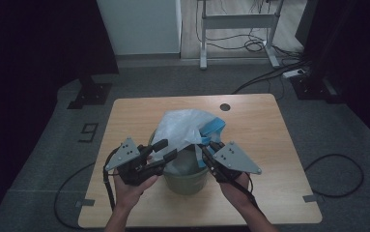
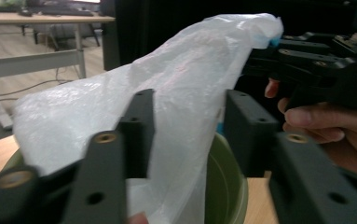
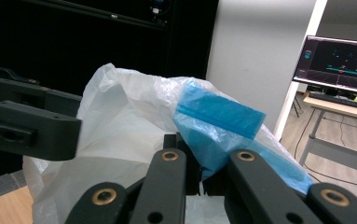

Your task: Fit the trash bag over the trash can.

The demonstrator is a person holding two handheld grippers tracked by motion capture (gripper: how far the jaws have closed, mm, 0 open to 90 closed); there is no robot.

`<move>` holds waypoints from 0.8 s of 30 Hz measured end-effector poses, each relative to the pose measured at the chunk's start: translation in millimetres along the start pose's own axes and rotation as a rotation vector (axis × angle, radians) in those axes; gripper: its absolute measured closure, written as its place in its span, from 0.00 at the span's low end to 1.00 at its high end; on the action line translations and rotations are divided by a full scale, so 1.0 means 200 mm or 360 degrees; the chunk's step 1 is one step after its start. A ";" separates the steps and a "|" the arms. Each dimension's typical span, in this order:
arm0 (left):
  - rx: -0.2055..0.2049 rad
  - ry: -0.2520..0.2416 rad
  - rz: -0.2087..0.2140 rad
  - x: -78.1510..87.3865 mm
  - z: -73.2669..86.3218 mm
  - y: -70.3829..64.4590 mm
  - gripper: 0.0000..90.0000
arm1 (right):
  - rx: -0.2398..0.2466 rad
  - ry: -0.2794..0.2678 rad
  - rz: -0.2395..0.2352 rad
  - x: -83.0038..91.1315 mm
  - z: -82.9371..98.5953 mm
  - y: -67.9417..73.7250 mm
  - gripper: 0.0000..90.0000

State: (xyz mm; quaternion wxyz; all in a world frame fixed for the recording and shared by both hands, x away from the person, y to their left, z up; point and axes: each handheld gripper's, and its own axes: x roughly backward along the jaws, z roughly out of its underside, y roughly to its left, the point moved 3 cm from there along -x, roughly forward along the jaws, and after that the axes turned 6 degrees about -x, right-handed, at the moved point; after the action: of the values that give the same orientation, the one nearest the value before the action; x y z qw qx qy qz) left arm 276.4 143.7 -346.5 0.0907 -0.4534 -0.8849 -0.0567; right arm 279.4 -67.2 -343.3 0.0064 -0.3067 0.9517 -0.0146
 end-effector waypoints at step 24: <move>0.0165 -0.0204 -0.0194 0.16 0.06 0.13 1.00 | -0.0013 0.0047 -0.0003 0.18 0.15 0.00 0.44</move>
State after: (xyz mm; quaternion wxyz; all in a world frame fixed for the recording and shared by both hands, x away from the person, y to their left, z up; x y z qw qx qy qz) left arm 277.9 187.7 -351.4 0.0536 -0.3961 -0.9165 0.0128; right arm 250.4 -89.4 -372.4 -0.0089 -0.3075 0.9514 -0.0152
